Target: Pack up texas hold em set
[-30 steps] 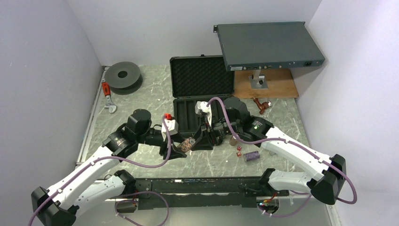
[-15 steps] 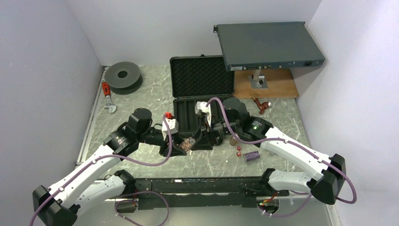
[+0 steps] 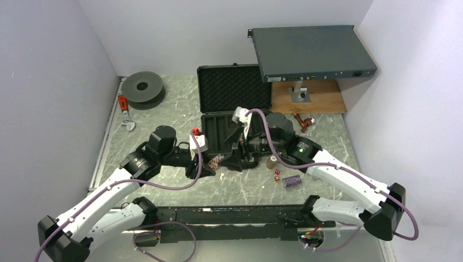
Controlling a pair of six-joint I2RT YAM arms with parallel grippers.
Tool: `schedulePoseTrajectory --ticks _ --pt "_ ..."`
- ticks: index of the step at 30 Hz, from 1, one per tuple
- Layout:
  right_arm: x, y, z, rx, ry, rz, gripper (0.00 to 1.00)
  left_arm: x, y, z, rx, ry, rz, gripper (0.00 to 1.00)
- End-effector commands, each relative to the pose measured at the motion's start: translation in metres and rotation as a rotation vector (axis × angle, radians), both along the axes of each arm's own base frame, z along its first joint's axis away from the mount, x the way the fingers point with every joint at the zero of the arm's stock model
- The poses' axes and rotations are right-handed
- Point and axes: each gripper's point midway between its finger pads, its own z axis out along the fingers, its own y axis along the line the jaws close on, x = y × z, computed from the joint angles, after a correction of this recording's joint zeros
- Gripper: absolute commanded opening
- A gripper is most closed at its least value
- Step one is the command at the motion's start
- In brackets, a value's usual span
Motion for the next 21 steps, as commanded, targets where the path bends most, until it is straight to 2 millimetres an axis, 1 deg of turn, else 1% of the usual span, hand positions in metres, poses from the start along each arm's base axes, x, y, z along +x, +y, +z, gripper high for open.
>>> schedulePoseTrajectory --ticks 1,3,5,7,8,9,10,13,15,16,18,21 --pt "0.036 -0.007 0.041 0.107 -0.102 -0.231 1.0 0.024 0.002 0.033 -0.063 -0.107 0.127 0.0" --pt "0.054 -0.015 0.046 0.115 -0.12 -0.348 1.0 0.035 0.006 0.032 -0.058 -0.098 0.211 0.0" --pt "0.075 -0.026 0.048 0.124 -0.134 -0.487 1.0 0.055 0.014 0.031 -0.047 -0.071 0.363 0.0" --pt "0.094 -0.037 0.045 0.121 -0.139 -0.616 1.0 0.07 0.023 0.028 -0.023 -0.022 0.495 0.0" --pt "0.106 -0.046 0.043 0.109 -0.142 -0.701 1.0 0.076 0.028 0.027 -0.001 -0.009 0.546 0.0" --pt "0.115 -0.053 0.043 0.098 -0.138 -0.769 1.0 0.081 0.031 0.028 0.02 0.008 0.584 0.0" --pt "0.123 -0.059 0.037 0.072 -0.136 -0.829 1.0 0.086 0.035 0.026 0.039 0.014 0.62 0.0" --pt "0.147 -0.08 0.035 0.024 -0.126 -1.029 1.0 0.101 0.04 0.019 0.051 0.066 0.739 0.0" --pt "0.159 -0.089 0.039 0.018 -0.127 -1.125 1.0 0.11 0.043 0.012 0.061 0.117 0.814 0.0" --pt "0.163 -0.091 0.045 0.028 -0.13 -1.158 1.0 0.114 0.044 0.01 0.072 0.143 0.851 0.0" --pt "0.169 -0.093 0.052 0.055 -0.131 -1.2 1.0 0.121 0.048 0.005 0.09 0.189 0.92 0.0" --pt "0.175 -0.091 0.057 0.094 -0.133 -1.213 1.0 0.123 0.045 0.001 0.087 0.266 0.962 0.0"
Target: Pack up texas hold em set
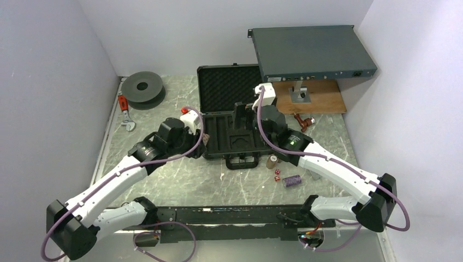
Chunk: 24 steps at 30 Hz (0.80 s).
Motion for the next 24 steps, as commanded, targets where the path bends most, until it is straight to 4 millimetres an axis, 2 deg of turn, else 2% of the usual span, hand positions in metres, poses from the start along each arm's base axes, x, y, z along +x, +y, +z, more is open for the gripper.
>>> schedulePoseTrajectory --ticks 1,3,8,16,24 --pt "0.016 -0.015 0.044 0.118 -0.094 -0.134 1.0 0.023 -0.006 0.036 -0.132 -0.018 0.165 0.0" --pt "0.018 -0.016 0.041 0.113 -0.087 -0.135 1.0 0.023 -0.008 0.033 -0.158 0.022 0.196 0.0" --pt "0.02 -0.025 0.046 0.092 -0.087 -0.151 1.0 0.041 0.001 0.022 -0.149 0.092 0.384 0.0" --pt "0.017 -0.031 0.057 0.112 -0.098 -0.081 1.0 0.072 -0.008 -0.008 0.018 0.245 0.53 0.0" --pt "0.006 -0.027 0.068 0.124 -0.116 0.016 1.0 0.098 -0.031 -0.021 0.0 0.228 0.497 0.0"
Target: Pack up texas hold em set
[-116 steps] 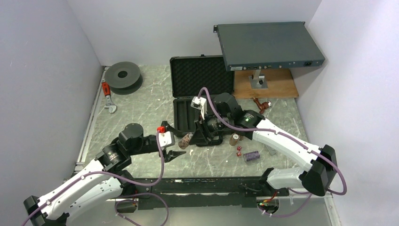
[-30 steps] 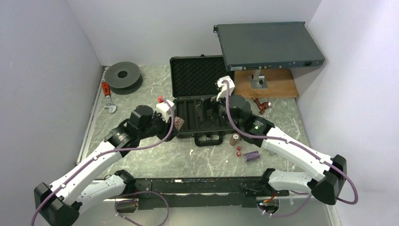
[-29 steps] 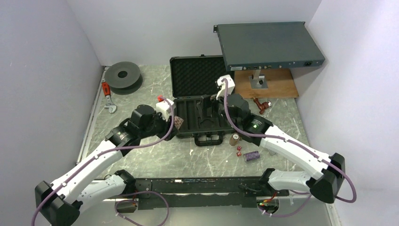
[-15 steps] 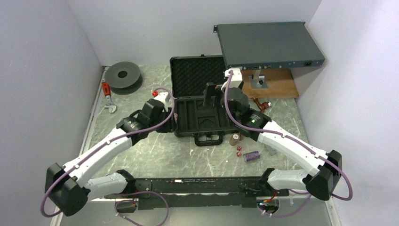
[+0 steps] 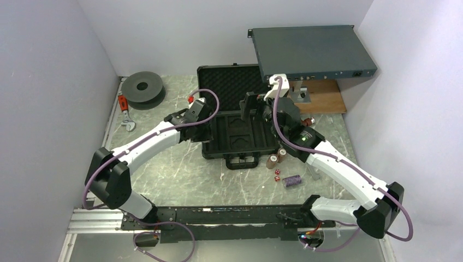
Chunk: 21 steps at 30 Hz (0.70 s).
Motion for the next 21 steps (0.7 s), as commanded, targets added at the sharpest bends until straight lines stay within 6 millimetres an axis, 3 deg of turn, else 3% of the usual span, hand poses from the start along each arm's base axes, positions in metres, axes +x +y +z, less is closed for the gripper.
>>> schedulePoseTrajectory --ticks 1,9,21 --pt "-0.013 0.003 0.031 0.047 -0.076 0.08 1.0 0.027 -0.02 0.026 -0.067 -0.112 -0.001 0.0" --pt "-0.015 0.006 0.024 0.028 -0.071 0.112 1.0 0.04 -0.031 -0.004 -0.009 -0.076 -0.081 0.0" --pt "-0.017 0.009 0.019 0.011 -0.062 0.135 1.0 0.053 -0.026 -0.018 0.107 0.02 -0.056 0.0"
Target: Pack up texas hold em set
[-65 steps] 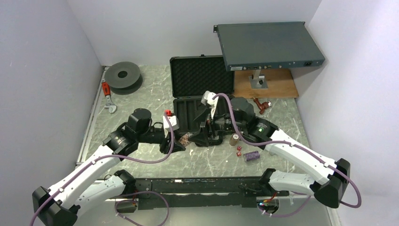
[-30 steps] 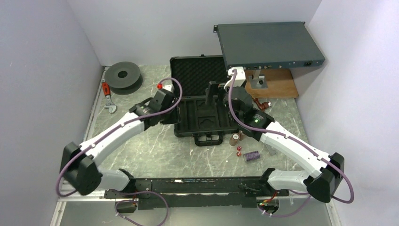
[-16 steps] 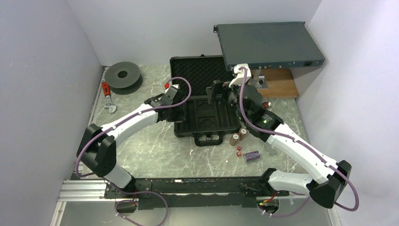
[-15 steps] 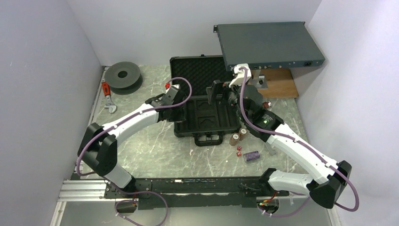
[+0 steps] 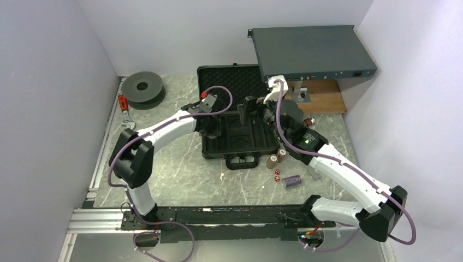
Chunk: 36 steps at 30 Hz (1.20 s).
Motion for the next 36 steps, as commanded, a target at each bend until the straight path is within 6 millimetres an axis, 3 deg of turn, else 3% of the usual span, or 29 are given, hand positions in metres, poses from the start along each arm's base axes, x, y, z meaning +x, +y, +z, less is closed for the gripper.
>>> schedulePoseTrajectory --ticks 1,13,17,30,33,36 --pt "-0.001 -0.001 0.013 0.013 -0.04 0.012 1.0 0.019 -0.001 0.017 0.028 -0.027 0.015 0.0" --pt "-0.001 0.002 0.01 0.006 -0.036 0.024 1.0 0.02 0.011 0.004 0.065 0.007 0.048 0.01" --pt "-0.001 0.004 0.009 0.005 -0.033 0.034 1.0 0.023 0.01 0.001 0.061 0.012 0.038 0.06" --pt "0.0 0.005 0.006 -0.005 -0.028 0.035 1.0 0.031 0.005 0.011 0.03 -0.042 0.017 0.65" --pt "0.0 0.005 0.005 -0.008 -0.027 0.035 1.0 0.028 0.007 0.015 0.025 -0.054 0.012 0.72" --pt "0.0 0.004 0.005 -0.01 -0.028 0.032 1.0 0.025 0.012 0.023 0.043 -0.063 0.004 0.73"
